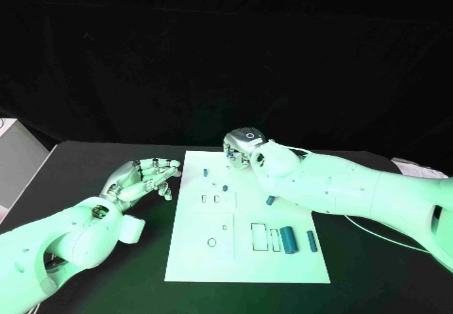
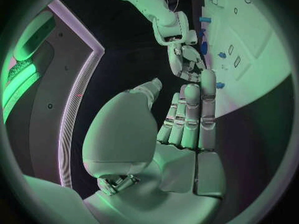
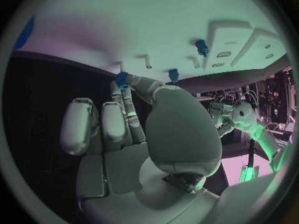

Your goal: Assemble the parts on the task board

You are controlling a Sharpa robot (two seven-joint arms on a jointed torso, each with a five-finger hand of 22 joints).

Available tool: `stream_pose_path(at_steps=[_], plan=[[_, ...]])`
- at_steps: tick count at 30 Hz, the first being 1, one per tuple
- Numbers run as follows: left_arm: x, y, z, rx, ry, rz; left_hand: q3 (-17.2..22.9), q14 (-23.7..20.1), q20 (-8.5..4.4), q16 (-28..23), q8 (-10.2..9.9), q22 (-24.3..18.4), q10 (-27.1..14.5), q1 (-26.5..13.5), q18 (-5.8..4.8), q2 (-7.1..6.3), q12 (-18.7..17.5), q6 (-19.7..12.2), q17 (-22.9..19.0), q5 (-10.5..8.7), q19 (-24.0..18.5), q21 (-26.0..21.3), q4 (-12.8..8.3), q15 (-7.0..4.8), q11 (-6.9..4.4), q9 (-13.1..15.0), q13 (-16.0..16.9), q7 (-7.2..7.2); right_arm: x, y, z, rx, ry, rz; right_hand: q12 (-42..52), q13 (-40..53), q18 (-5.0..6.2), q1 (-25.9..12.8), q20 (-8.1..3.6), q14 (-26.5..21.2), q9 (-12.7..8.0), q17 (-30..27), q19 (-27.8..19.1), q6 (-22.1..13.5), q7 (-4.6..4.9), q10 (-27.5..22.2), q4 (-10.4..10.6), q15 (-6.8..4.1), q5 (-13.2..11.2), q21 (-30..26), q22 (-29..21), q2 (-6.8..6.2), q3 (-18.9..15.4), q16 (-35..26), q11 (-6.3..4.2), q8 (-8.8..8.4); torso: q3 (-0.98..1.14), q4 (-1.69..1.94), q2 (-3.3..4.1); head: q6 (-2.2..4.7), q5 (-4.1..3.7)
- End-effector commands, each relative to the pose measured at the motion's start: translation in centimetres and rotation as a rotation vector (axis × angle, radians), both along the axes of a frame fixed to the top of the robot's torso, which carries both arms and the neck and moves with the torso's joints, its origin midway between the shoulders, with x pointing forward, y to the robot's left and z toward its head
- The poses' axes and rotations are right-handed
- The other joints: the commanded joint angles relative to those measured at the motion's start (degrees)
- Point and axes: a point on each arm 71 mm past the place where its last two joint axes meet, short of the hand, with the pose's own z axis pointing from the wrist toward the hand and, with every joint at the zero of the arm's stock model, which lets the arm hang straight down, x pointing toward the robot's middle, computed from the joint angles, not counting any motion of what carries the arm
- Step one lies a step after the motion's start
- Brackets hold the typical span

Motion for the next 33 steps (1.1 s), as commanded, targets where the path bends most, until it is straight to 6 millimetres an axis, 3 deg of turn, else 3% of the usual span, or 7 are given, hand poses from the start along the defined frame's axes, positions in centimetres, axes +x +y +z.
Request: stream_pose_path(at_steps=[1, 9, 14, 17, 24, 33], plan=[[-0.02, -0.16, 0.05, -0.007, 0.002, -0.020, 0.00, -0.38, -0.08, -0.03, -0.21, 0.07, -0.46, -0.23, 0.30, 0.34, 0.23, -0.31, -0.06, 0.09, -0.49, 0.23, -0.41, 0.16, 0.01, 0.10, 0.10, 0.51, -0.09, 0.03, -0.72, -0.032, 0.042, 0.002, 0.05, 0.84, -0.86, -0.50, -0.40, 0.13, 0.09, 0.02, 2.11, -0.30, 0.10, 2.13, 0.03, -0.22, 0.13, 0.36, 0.15, 0.02, 0.23, 0.34, -1.67, -0.30, 0.06, 0.00, 0.07, -0.13, 0.00], [0.04, -0.05, -0.01, -0.006, 0.005, -0.017, 0.05, -0.39, -0.06, 0.00, -0.20, 0.12, -0.54, -0.20, 0.30, 0.42, 0.30, -0.34, -0.05, 0.09, -0.55, 0.32, -0.42, 0.18, 0.03, 0.12, 0.14, 0.53, -0.11, -0.14, -0.78, -0.036, 0.047, -0.002, 0.03, 0.84, -0.87, -0.50, -0.39, 0.13, 0.10, 0.03, 2.11, -0.31, 0.09, 2.12, 0.01, -0.22, 0.11, 0.41, 0.22, 0.00, 0.25, 0.35, -1.67, -0.31, -0.06, 0.20, 0.11, -0.14, -0.11], [0.08, 0.09, -0.04, -0.004, 0.006, -0.015, 0.05, -0.39, -0.06, 0.00, -0.20, 0.12, -0.54, -0.20, 0.30, 0.42, 0.30, -0.34, -0.05, 0.09, -0.55, 0.32, -0.42, 0.18, 0.03, 0.12, 0.14, 0.53, -0.06, -0.30, -0.72, -0.039, 0.035, -0.009, 0.00, 0.85, -0.89, -0.48, -0.38, 0.13, 0.12, 0.12, 2.11, -0.32, 0.08, 2.11, -0.04, -0.21, 0.09, 0.49, 0.34, -0.01, 0.29, 0.40, -1.68, -0.32, 0.01, 0.04, 0.22, 0.01, 0.26], [0.10, 0.11, -0.06, -0.004, 0.006, -0.014, 0.08, -0.44, -0.03, -0.02, -0.20, 0.18, -0.64, -0.16, 0.31, 0.47, 0.37, -0.39, -0.10, 0.09, -0.62, 0.41, -0.46, 0.20, 0.05, 0.14, 0.18, 0.55, -0.07, -0.25, -0.67, -0.040, 0.025, -0.011, 0.00, 0.85, -0.89, -0.48, -0.38, 0.13, 0.12, 0.12, 2.11, -0.32, 0.08, 2.11, -0.04, -0.21, 0.09, 0.49, 0.34, -0.01, 0.29, 0.40, -1.68, -0.32, 0.00, -0.02, 0.21, 0.06, 0.05], [0.11, 0.11, -0.05, -0.004, 0.005, -0.012, 0.09, -0.41, -0.01, 0.03, -0.19, 0.20, -0.68, -0.15, 0.31, 0.48, 0.40, -0.42, -0.04, 0.09, -0.65, 0.45, -0.47, 0.21, 0.06, 0.14, 0.20, 0.55, -0.10, -0.27, -0.62, -0.042, 0.015, -0.015, -0.03, 0.86, -0.90, -0.43, -0.38, 0.11, 0.15, 0.07, 2.10, -0.34, 0.07, 2.10, -0.12, -0.21, 0.09, 0.52, 0.40, -0.04, 0.35, 0.39, -1.68, -0.34, -0.07, 0.15, 0.27, 0.03, -0.04], [0.16, 0.28, -0.08, -0.002, 0.005, -0.006, 0.09, -0.41, -0.01, 0.03, -0.19, 0.20, -0.68, -0.15, 0.31, 0.48, 0.40, -0.42, -0.04, 0.09, -0.65, 0.45, -0.47, 0.21, 0.06, 0.14, 0.20, 0.55, -0.11, -0.36, -0.55, -0.042, 0.002, -0.018, -0.04, 0.87, -0.89, -0.44, -0.38, 0.11, 0.17, 0.12, 2.08, -0.35, 0.09, 2.10, -0.15, -0.21, 0.09, 0.49, 0.37, -0.10, 0.35, 0.42, -1.67, -0.35, -0.09, 0.12, 0.36, 0.17, -0.10]])
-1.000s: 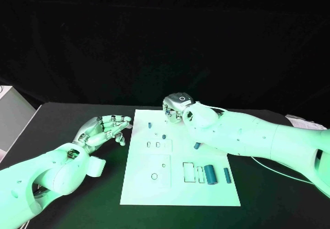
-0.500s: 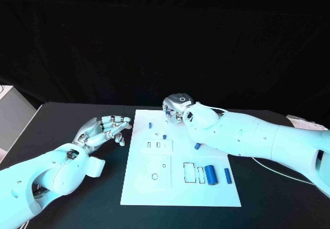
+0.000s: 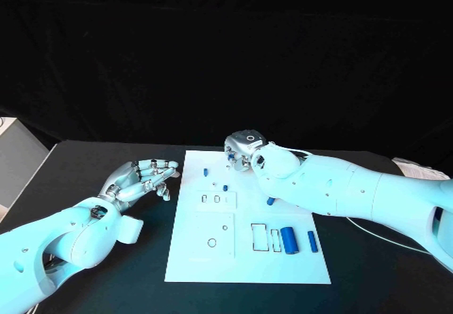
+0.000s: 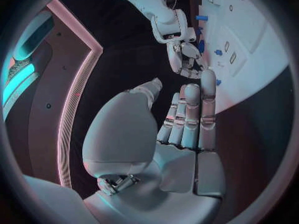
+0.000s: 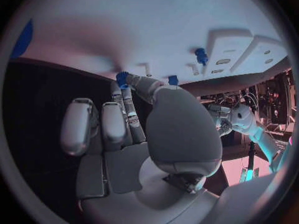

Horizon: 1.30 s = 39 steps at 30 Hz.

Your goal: Assemble the parts on the task board

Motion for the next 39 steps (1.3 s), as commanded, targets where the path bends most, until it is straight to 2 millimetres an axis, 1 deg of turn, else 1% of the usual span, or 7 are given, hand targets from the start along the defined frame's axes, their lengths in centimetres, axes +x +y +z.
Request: stream_pose_path(at_steps=[1, 8, 15, 32, 35, 36, 39], plan=[[0.0, -0.1, 0.1, -0.008, -0.003, -0.016, -0.07, -0.20, 0.12, 0.03, -0.19, 0.08, -0.26, -0.15, 0.32, 0.48, 0.19, -0.42, 0.00, 0.09, -0.37, 0.33, -0.31, -0.01, 0.06, 0.05, 0.07, 0.56, 0.0, -0.2, -0.1, -0.019, -0.006, -0.009, 0.40, 0.07, -0.89, -0.08, -0.38, 0.11, -0.03, 0.05, 2.08, -0.35, 0.09, 2.09, 0.01, -0.21, 0.40, 0.28, 0.02, 0.28, 0.20, 0.20, -1.67, -0.30, -0.01, 0.01, 0.09, 0.07, -0.06], [0.0, -0.1, 0.1, -0.008, -0.002, -0.015, -0.07, -0.20, 0.12, 0.03, -0.19, 0.08, -0.26, -0.15, 0.32, 0.48, 0.19, -0.42, 0.00, 0.09, -0.37, 0.33, -0.31, -0.01, 0.06, 0.05, 0.07, 0.56, 0.0, -0.1, -0.1, -0.007, -0.012, 0.007, -0.11, -1.58, 0.14, -3.25, 0.80, -1.73, -0.90, -6.36, 0.28, -6.20, 1.33, -5.70, 1.29, 1.14, -2.61, -4.70, -6.18, -3.71, -1.78, -3.26, 0.01, -4.15, -0.06, -0.01, 0.11, 0.12, -0.08], [0.0, 0.0, 0.1, -0.006, -0.002, -0.013, -0.07, -0.20, 0.12, 0.03, -0.19, 0.08, -0.26, -0.15, 0.32, 0.48, 0.19, -0.42, 0.00, 0.09, -0.37, 0.33, -0.31, -0.01, 0.06, 0.05, 0.07, 0.56, 0.0, -0.4, 0.1, 0.011, -0.023, 0.015, 0.20, -1.80, 0.79, 5.08, 1.31, -2.10, -1.51, -10.58, 0.11, -9.83, -0.96, -13.27, 9.47, 1.44, -5.05, -8.50, -9.77, -0.59, -24.23, -5.23, 0.44, -7.04, -0.03, 0.00, 0.14, 0.14, -0.03], [0.3, 0.4, -0.2, -0.009, -0.002, -0.011, -0.02, -0.65, 0.19, -0.38, -0.16, 0.23, -0.49, -0.10, 0.33, 0.50, 0.43, -0.54, -0.62, 0.08, -0.60, 0.59, -0.38, 0.04, 0.08, 0.11, 0.20, 0.56, -2.2, -7.7, 1.6, 0.219, 0.089, -0.084, 10.71, 5.23, 0.10, 10.85, -0.65, -0.98, -0.43, -6.48, 1.47, -5.61, 0.01, 6.06, 15.75, -0.87, -1.37, -5.70, -5.32, -2.26, -20.96, -2.01, -2.64, -5.62, 0.34, -1.12, -0.25, 1.18, -0.10], [0.4, 0.4, -0.3, -0.012, -0.003, -0.017, -0.02, -1.43, 0.26, -1.06, -0.15, 0.29, -0.74, -0.03, 0.33, 0.42, 0.56, -0.66, -1.43, 0.09, -0.94, 0.66, -0.49, 0.09, 0.10, 0.16, 0.28, 0.55, -2.4, -9.5, 1.7, 0.228, 0.150, -0.128, 41.51, 36.21, -1.11, 9.34, -1.12, -0.03, 0.14, 1.75, 2.10, -5.65, -0.96, 0.57, 14.35, -1.24, -0.35, -0.52, 1.30, -4.96, -21.34, 2.65, -2.82, -5.12, 0.38, -1.52, -0.37, 1.35, -0.18], [0.4, 0.4, -0.3, -0.013, -0.003, -0.018, -0.02, -1.43, 0.26, -1.06, -0.15, 0.29, -0.74, -0.03, 0.33, 0.42, 0.56, -0.66, -1.43, 0.09, -0.94, 0.66, -0.49, 0.09, 0.10, 0.16, 0.28, 0.55, -2.4, -10.2, 1.7, 0.228, 0.171, -0.145, 67.52, 62.96, -1.98, 9.21, -1.32, 1.53, 0.15, 9.00, 3.16, -6.47, -0.22, 10.73, 14.45, -0.64, -0.02, 4.16, 7.25, -3.28, -20.75, 6.24, -2.47, -5.25, 0.39, -1.66, -0.39, 1.40, -0.16], [0.5, 0.4, -0.4, -0.014, -0.003, -0.020, 0.00, -1.60, 0.28, -1.18, -0.14, 0.32, -0.84, 0.01, 0.34, 0.43, 0.61, -0.70, -1.55, 0.09, -1.07, 0.69, -0.53, 0.10, 0.11, 0.18, 0.31, 0.54, -2.4, -11.8, 1.6, 0.231, 0.222, -0.192, 81.87, 78.64, -2.89, 8.20, -0.16, 3.28, 0.37, 20.90, 3.84, -8.52, 0.78, 15.92, 14.87, -0.04, 1.44, 8.28, 12.46, -2.59, -21.09, 11.93, -1.66, -4.91, 0.46, -1.96, -0.42, 1.44, -0.07]])
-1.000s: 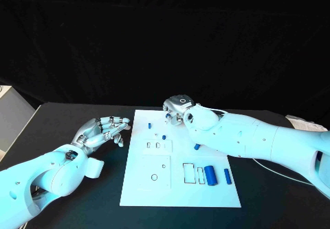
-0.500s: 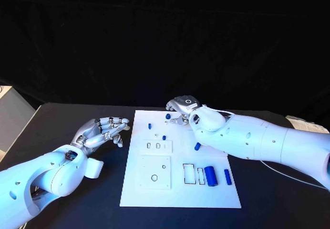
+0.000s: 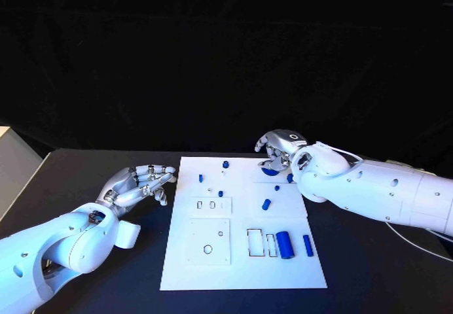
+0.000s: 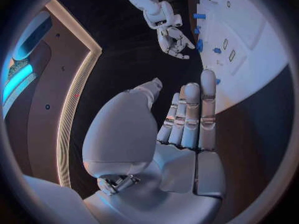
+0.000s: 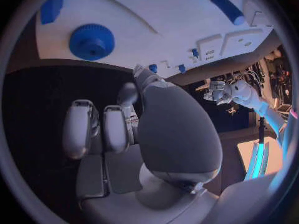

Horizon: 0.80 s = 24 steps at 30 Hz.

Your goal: Assemble the parts on the task board

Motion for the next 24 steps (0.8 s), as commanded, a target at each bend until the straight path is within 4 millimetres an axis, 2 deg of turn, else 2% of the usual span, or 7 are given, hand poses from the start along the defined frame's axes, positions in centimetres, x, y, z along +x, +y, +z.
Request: stream_pose_path(at_steps=[1, 5, 8, 10, 12, 16, 24], plan=[[-0.1, -0.3, 0.1, -0.019, -0.008, -0.034, 0.00, -0.47, -0.01, -0.29, -0.14, 0.07, -0.33, 0.01, 0.34, 0.43, 0.16, -0.34, -0.05, 0.09, -0.37, 0.37, -0.20, 0.02, 0.01, 0.07, 0.08, 0.60, 0.2, -1.4, -0.7, 0.042, 0.152, -0.058, 16.74, 15.57, -1.45, -0.71, 0.87, 3.55, 0.21, 6.33, 3.93, -1.17, 0.57, 4.25, 0.20, 0.77, 2.40, 3.98, 5.53, 0.42, -0.64, 2.92, 0.67, 0.63, 0.16, -0.64, -0.10, 0.11, 0.12], [-0.1, -0.3, 0.0, -0.018, -0.005, -0.034, 0.02, -0.48, 0.00, -0.26, -0.14, 0.09, -0.36, 0.03, 0.34, 0.45, 0.20, -0.35, 0.00, 0.10, -0.42, 0.38, -0.22, 0.02, 0.01, 0.08, 0.09, 0.60, 0.4, -2.4, -0.9, 0.048, 0.182, -0.092, 19.14, 18.48, -2.07, -1.08, 1.21, 4.23, 0.43, 10.37, 4.48, -1.47, 0.80, 6.58, 0.36, 1.08, 3.52, 6.72, 9.06, 0.95, -1.47, 4.58, 0.82, 1.19, 0.41, -0.85, 0.03, -0.03, 0.38], [0.0, -0.3, -0.1, -0.010, -0.004, -0.034, 0.02, -0.48, 0.00, -0.26, -0.14, 0.09, -0.36, 0.03, 0.34, 0.45, 0.20, -0.35, 0.00, 0.10, -0.42, 0.38, -0.22, 0.02, 0.01, 0.08, 0.09, 0.60, 0.5, -2.7, -0.9, 0.052, 0.193, -0.110, 19.99, 19.53, -2.34, -1.24, 1.41, 4.53, 0.52, 12.11, 4.72, -1.64, 0.90, 7.55, 0.45, 1.23, 4.09, 7.84, 10.52, 1.23, -1.69, 5.27, 0.94, 1.47, 0.41, -0.76, 0.04, -0.18, 0.21], [0.0, -0.3, -0.2, -0.004, -0.003, -0.032, 0.03, -0.44, 0.00, -0.20, -0.13, 0.10, -0.37, 0.05, 0.34, 0.46, 0.23, -0.35, 0.09, 0.10, -0.46, 0.40, -0.24, 0.02, 0.01, 0.09, 0.11, 0.59, 0.6, -2.8, -1.0, 0.050, 0.202, -0.117, 19.99, 19.53, -2.52, -1.65, 1.54, 4.65, 0.61, 12.90, 4.89, -1.65, 0.93, 7.55, 0.63, 1.33, 6.00, 8.60, 11.51, 1.21, -1.87, 5.57, 1.01, 1.75, 0.24, -0.65, 0.00, -0.37, 0.20], [0.0, -0.3, -0.3, 0.002, -0.002, -0.030, 0.03, -0.37, 0.00, -0.13, -0.12, 0.10, -0.37, 0.05, 0.35, 0.45, 0.23, -0.35, 0.20, 0.10, -0.46, 0.40, -0.24, 0.02, 0.01, 0.09, 0.11, 0.59, 0.7, -2.9, -1.1, 0.047, 0.211, -0.126, 19.99, 19.53, -2.75, -2.33, 1.62, 4.80, 0.73, 13.73, 5.11, -1.35, 0.87, 7.55, 0.95, 1.34, 8.30, 9.45, 12.66, 1.01, -2.06, 5.87, 0.97, 2.14, 0.20, -0.61, 0.07, -0.46, 0.25], [0.0, -0.3, -0.4, 0.008, -0.001, -0.028, 0.03, -0.40, 0.01, -0.16, -0.12, 0.11, -0.38, 0.07, 0.35, 0.43, 0.26, -0.36, 0.15, 0.11, -0.48, 0.42, -0.27, 0.02, 0.01, 0.10, 0.12, 0.58, 1.0, -3.1, -1.2, 0.042, 0.220, -0.144, 19.99, 19.53, -3.03, -2.60, 1.64, 4.79, 0.77, 13.70, 5.40, -1.23, 0.92, 7.55, 1.10, 1.35, 8.63, 10.41, 13.98, 1.03, -2.10, 5.87, 0.99, 2.26, 0.14, -0.54, 0.13, -0.77, 0.08], [-0.1, -0.4, -0.5, 0.009, 0.000, -0.031, 0.06, -0.40, 0.01, -0.15, -0.10, 0.13, -0.43, 0.11, 0.36, 0.43, 0.28, -0.36, 0.14, 0.12, -0.52, 0.46, -0.31, 0.02, 0.00, 0.11, 0.14, 0.57, 1.5, -2.9, -1.5, 0.055, 0.233, -0.155, 19.99, 19.53, -3.14, -2.69, 1.66, 4.81, 0.76, 13.77, 5.52, -1.26, 0.97, 7.55, 1.16, 1.37, 8.84, 10.79, 14.49, 1.12, -2.06, 5.90, 1.03, 2.27, 0.42, -0.37, 0.57, -0.92, -0.20]])
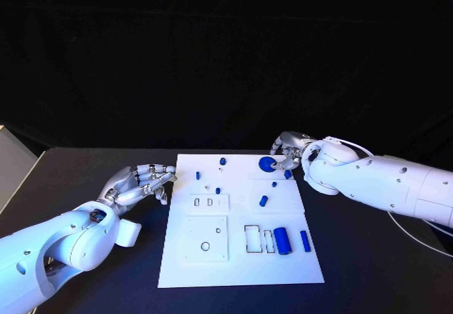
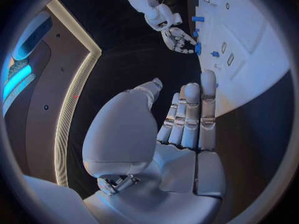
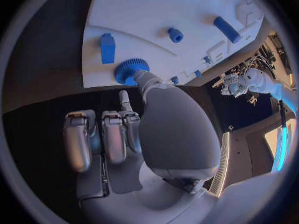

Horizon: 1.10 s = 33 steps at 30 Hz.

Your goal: Assemble the parts on the task board

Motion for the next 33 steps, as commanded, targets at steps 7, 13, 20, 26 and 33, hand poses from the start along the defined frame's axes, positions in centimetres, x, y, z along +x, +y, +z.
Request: stream_pose_path(at_steps=[7, 13, 20, 26, 33], plan=[[-0.18, -0.32, -0.02, 0.000, -0.008, -0.025, 0.11, -0.40, 0.01, -0.15, -0.09, 0.12, -0.51, 0.16, 0.37, 0.44, 0.30, -0.34, -0.02, 0.13, -0.57, 0.31, -0.37, 0.01, 0.00, 0.08, 0.09, 0.53, 0.21, 0.55, -0.58, 0.013, 0.051, -0.005, 0.19, 15.06, -0.81, -0.75, 0.38, 4.89, 0.06, 9.86, 5.45, 0.04, 0.06, 6.16, 0.20, 0.48, 0.20, 0.41, 13.11, 0.22, -0.28, 0.24, 0.45, 0.23, 0.23, 0.12, 0.39, 0.04, 0.00], [-0.23, -0.34, 0.00, 0.000, -0.008, -0.027, 0.11, -0.40, 0.01, -0.15, -0.09, 0.12, -0.51, 0.16, 0.37, 0.44, 0.30, -0.34, -0.02, 0.13, -0.57, 0.31, -0.37, 0.01, 0.00, 0.08, 0.09, 0.53, 0.25, 0.71, -0.79, 0.014, 0.066, -0.001, 0.19, 15.06, -0.85, -1.03, 0.42, 4.90, 0.05, 9.92, 5.50, 0.02, 0.08, 6.16, 0.36, 0.52, 0.33, 0.57, 13.32, 0.21, -0.38, 0.27, 0.48, 0.25, 0.19, 0.03, 0.34, -0.15, -0.09], [-0.27, -0.38, 0.02, 0.000, -0.009, -0.028, 0.11, -0.40, 0.01, -0.15, -0.09, 0.12, -0.51, 0.16, 0.37, 0.44, 0.30, -0.34, -0.02, 0.13, -0.57, 0.31, -0.37, 0.01, 0.00, 0.08, 0.09, 0.53, 0.26, 0.84, -0.87, 0.017, 0.074, 0.003, 0.19, 15.06, -0.89, -1.16, 0.45, 4.88, 0.10, 9.86, 5.53, 0.25, 0.05, 6.16, 0.48, 0.53, 0.57, 0.70, 13.50, 0.41, -0.31, 0.25, 0.46, 0.40, 0.16, 0.19, 0.34, -0.34, -0.19], [-0.29, -0.36, 0.03, 0.000, -0.009, -0.028, 0.17, -0.42, 0.02, -0.16, -0.09, 0.16, -0.68, 0.22, 0.38, 0.46, 0.31, -0.40, -0.05, 0.13, -0.64, 0.39, -0.44, 0.02, 0.02, 0.09, 0.10, 0.55, 0.30, 0.92, -0.94, 0.019, 0.082, 0.006, 0.19, 15.06, -0.91, -1.24, 0.48, 4.87, 0.10, 9.91, 5.55, 0.70, -0.02, 6.16, 0.53, 0.47, 2.42, 0.80, 13.64, 0.83, 0.40, 0.27, 0.41, 0.61, 0.16, 0.15, 0.35, -0.40, -0.10], [-0.30, -0.35, 0.04, 0.000, -0.009, -0.029, 0.17, -0.42, 0.02, -0.16, -0.09, 0.16, -0.68, 0.22, 0.38, 0.46, 0.31, -0.40, -0.05, 0.13, -0.64, 0.39, -0.44, 0.02, 0.02, 0.09, 0.10, 0.55, 0.30, 0.96, -0.81, 0.030, 0.064, 0.003, 0.19, 15.06, -0.89, -1.46, 0.39, 4.84, -0.22, 9.85, 5.50, 1.76, -0.06, 6.16, 0.20, 0.33, 7.80, 0.76, 13.59, 1.19, 4.03, 0.23, 0.31, 0.52, 0.15, 0.15, 0.38, -0.39, -0.08]])
